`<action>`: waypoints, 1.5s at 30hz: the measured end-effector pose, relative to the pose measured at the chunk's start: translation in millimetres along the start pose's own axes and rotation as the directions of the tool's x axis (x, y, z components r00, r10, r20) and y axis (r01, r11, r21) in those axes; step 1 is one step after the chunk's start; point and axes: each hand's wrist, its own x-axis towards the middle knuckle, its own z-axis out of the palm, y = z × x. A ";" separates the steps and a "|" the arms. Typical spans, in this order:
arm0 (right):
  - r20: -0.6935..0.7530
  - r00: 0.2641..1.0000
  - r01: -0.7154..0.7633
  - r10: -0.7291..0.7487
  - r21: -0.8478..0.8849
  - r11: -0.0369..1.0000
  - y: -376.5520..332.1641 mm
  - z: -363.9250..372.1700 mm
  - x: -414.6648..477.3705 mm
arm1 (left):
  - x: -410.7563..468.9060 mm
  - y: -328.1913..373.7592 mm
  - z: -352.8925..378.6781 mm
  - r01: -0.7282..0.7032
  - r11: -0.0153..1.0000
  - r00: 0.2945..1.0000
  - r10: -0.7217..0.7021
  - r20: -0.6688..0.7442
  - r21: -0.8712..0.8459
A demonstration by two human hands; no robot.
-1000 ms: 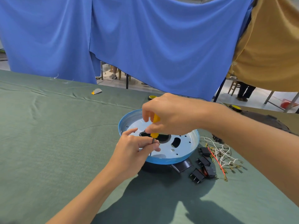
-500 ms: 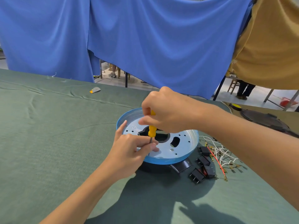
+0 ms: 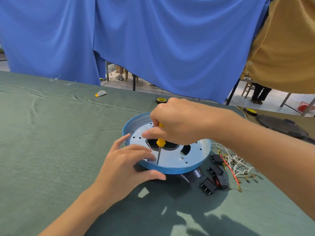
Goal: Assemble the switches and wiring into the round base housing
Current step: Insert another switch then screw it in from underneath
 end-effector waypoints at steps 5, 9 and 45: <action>0.071 0.992 0.102 -0.103 0.018 0.995 0.3 -6.8 -5.0 | -11.4 -16.1 -0.7 -0.192 0.975 0.978 0.201 -0.065 0.115; 0.051 0.996 0.072 -0.072 0.000 0.997 1.6 1.0 -0.1 | -11.2 -16.7 1.8 -0.191 0.975 0.975 0.202 -0.091 0.114; 0.129 0.986 0.099 -0.106 0.062 0.993 5.0 -10.6 5.6 | 12.3 -23.6 -5.6 0.248 0.951 0.950 -0.276 -0.144 -0.182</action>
